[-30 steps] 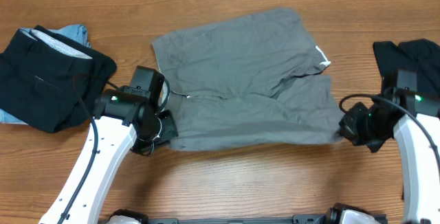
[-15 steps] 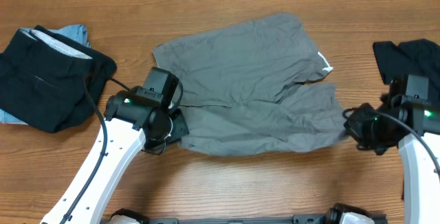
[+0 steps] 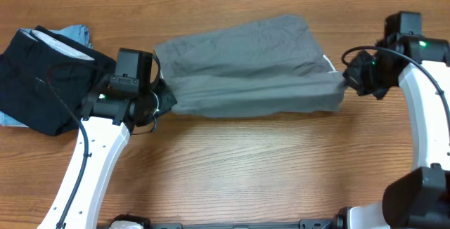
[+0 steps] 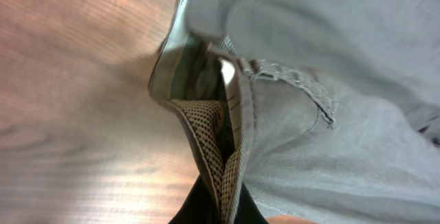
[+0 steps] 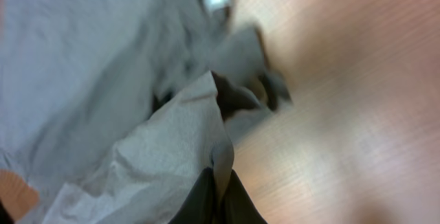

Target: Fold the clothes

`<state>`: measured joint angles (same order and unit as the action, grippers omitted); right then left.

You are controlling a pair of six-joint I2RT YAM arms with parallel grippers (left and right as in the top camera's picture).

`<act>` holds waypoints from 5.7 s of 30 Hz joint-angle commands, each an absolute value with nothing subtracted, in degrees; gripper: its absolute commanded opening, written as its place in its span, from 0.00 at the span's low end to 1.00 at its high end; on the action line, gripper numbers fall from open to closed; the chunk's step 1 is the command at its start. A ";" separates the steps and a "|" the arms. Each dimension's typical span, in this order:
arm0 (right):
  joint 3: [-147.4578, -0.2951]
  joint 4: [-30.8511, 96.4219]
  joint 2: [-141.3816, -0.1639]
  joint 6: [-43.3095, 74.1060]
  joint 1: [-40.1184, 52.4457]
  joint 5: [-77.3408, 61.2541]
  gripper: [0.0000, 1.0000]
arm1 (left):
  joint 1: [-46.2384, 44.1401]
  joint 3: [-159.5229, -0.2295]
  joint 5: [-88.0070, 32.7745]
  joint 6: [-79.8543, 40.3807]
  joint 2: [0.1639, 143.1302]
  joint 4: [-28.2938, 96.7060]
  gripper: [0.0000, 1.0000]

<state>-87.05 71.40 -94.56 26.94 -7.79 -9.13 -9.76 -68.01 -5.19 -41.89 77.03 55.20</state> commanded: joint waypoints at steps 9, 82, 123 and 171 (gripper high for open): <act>-92.58 56.66 -98.17 28.12 -5.69 -7.60 0.04 | -8.91 -69.38 4.08 -42.44 80.05 48.60 0.04; -106.08 52.12 -121.73 6.42 7.18 -10.83 0.04 | -13.30 -95.29 -2.61 -21.71 115.63 52.23 0.04; -106.28 40.38 -120.42 8.73 7.27 -11.66 0.04 | -23.22 -103.74 3.11 -4.34 118.02 45.54 0.04; -106.10 42.92 -125.05 -6.02 5.93 -13.85 0.04 | -16.82 -123.57 4.93 -17.37 133.51 57.87 0.04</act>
<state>-105.34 43.59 -122.04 -5.45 5.72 -13.17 -16.84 -125.23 5.32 -16.23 132.33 58.52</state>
